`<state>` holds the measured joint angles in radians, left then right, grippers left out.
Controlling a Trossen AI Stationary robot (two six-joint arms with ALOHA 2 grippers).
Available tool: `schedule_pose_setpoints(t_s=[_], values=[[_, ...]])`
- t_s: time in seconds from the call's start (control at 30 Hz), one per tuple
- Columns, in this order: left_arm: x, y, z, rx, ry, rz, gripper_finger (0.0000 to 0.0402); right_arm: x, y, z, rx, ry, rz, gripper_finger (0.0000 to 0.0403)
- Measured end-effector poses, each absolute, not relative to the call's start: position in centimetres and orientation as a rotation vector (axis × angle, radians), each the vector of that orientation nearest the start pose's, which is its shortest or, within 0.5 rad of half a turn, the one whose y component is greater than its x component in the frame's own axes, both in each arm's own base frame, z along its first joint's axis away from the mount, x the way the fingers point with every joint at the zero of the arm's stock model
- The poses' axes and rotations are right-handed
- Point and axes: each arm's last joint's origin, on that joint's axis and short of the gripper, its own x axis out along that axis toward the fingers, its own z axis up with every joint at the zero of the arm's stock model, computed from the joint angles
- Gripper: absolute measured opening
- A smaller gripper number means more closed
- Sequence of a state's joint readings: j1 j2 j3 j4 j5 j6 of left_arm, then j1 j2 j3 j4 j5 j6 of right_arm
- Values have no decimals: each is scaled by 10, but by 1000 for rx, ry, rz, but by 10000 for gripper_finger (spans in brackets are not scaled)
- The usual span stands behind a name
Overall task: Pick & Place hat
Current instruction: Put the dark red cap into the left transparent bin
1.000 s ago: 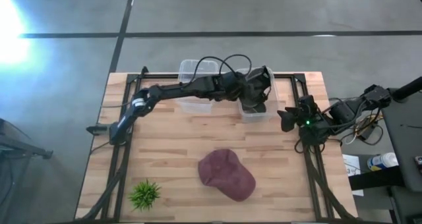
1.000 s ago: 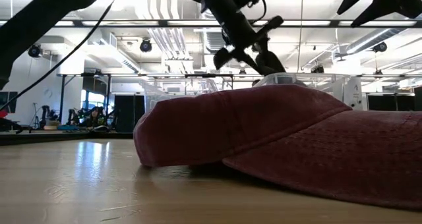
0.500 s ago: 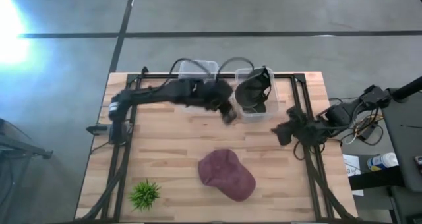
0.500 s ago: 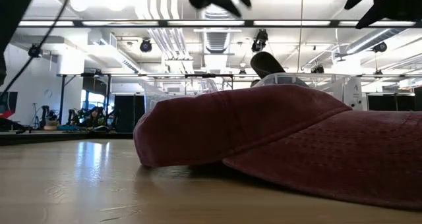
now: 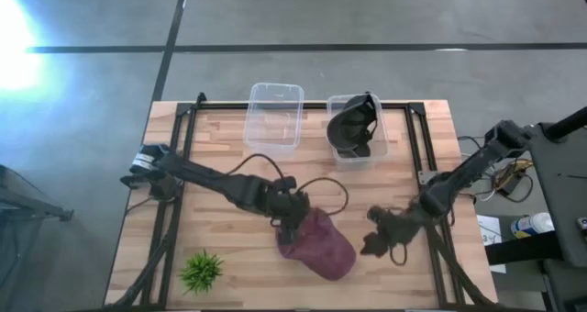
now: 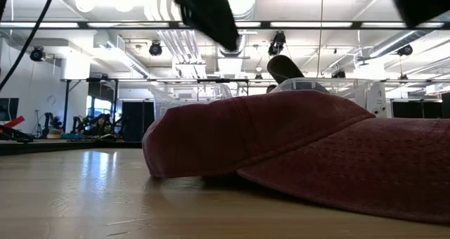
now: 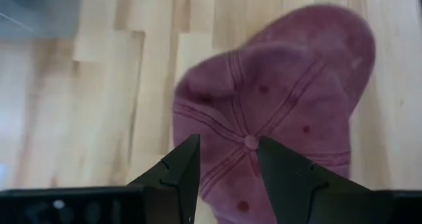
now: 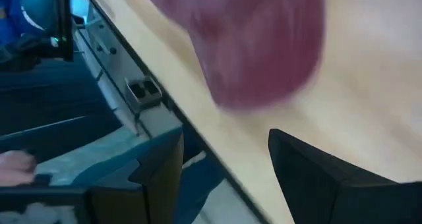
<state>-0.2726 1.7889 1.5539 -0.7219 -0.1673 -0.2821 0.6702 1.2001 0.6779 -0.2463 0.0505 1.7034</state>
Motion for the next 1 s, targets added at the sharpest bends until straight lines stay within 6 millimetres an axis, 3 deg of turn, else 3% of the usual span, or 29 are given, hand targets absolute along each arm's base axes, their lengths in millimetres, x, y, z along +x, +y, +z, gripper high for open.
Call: schedule_pose_setpoints(t_s=[0.27,0.47,0.6,0.77,0.9,1.0], values=[[360,-96,219,-74,1001,42,147,188,201,166,1473,1055,-259,219],[346,-96,180,-157,1030,-4,147,208,223,136,1511,894,-285,219],[340,-99,164,-262,1024,-18,147,217,222,124,1505,737,-378,219],[331,-108,154,-300,1037,-37,147,227,213,126,1494,536,-442,219],[331,-115,155,-310,1020,-69,147,241,196,132,1444,483,-454,216],[335,-120,163,-324,976,-82,147,254,182,141,1395,454,-427,188]])
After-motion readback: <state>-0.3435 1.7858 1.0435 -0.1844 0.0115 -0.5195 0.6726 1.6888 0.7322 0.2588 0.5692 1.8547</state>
